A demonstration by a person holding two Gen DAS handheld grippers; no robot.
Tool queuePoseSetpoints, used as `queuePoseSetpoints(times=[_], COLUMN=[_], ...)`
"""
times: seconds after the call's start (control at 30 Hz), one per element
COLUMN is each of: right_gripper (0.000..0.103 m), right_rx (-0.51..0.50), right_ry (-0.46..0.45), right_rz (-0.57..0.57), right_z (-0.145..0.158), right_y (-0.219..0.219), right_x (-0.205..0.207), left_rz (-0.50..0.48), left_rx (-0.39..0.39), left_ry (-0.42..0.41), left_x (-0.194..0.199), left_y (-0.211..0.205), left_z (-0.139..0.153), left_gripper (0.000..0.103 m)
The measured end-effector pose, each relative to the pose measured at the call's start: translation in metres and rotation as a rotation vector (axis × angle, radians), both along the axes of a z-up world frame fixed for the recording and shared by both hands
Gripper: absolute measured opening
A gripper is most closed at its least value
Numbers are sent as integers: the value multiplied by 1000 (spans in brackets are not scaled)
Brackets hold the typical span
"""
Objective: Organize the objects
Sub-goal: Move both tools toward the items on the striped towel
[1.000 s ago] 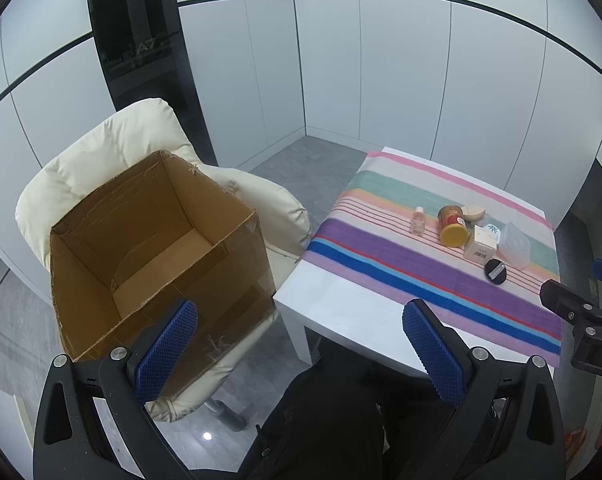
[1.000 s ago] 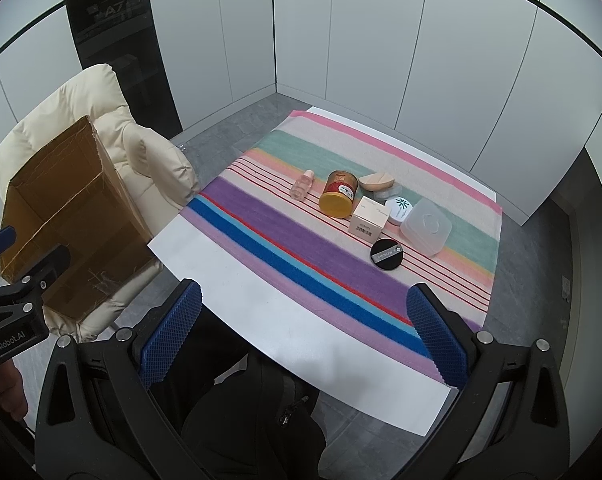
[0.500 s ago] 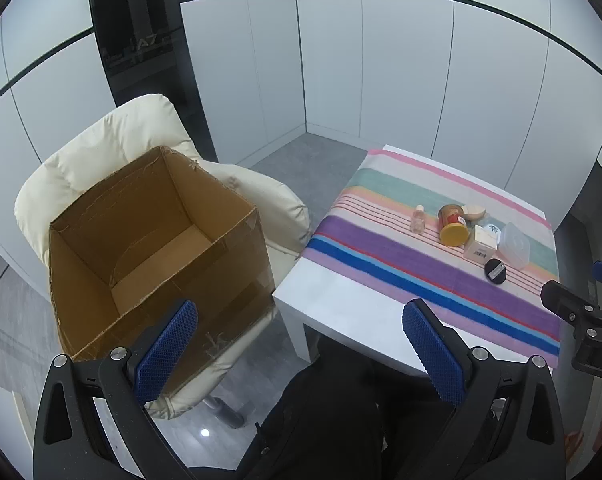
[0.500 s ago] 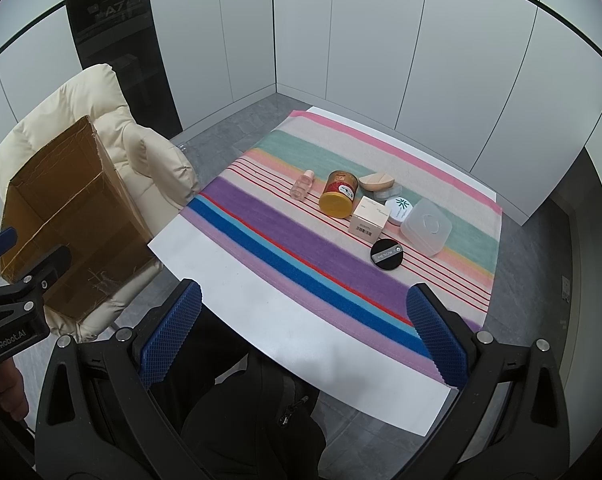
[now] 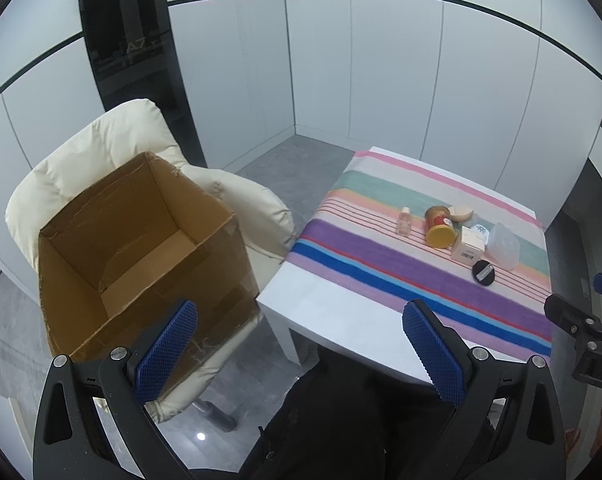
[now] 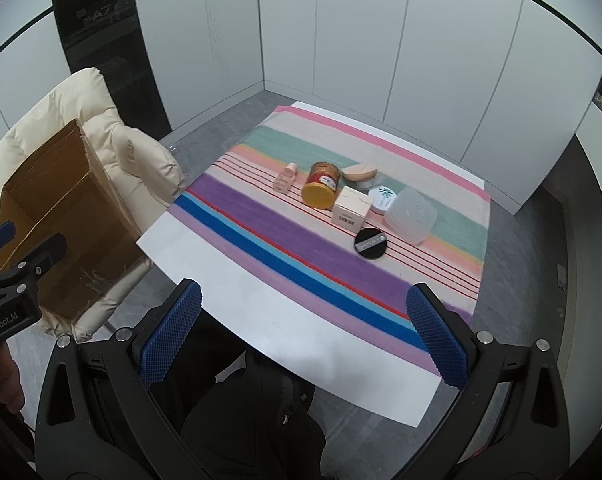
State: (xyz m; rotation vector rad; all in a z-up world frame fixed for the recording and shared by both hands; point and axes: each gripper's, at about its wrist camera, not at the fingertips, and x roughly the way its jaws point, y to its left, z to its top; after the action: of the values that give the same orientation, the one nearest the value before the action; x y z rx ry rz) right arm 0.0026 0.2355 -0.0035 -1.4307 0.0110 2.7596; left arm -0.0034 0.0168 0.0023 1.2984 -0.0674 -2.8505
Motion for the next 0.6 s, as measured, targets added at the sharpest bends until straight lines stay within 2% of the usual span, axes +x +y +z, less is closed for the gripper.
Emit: queuePoseSetpoints(times=[0.6], right_gripper=[103], right_rx=[10], right_ry=[3], right_rz=[-125], right_z=[4], right_y=[55], right_x=[26], left_rz=[-120], left_rx=[-11], left_ry=[26], left_x=[3], left_y=[55], left_z=[-1], left_gripper=[103])
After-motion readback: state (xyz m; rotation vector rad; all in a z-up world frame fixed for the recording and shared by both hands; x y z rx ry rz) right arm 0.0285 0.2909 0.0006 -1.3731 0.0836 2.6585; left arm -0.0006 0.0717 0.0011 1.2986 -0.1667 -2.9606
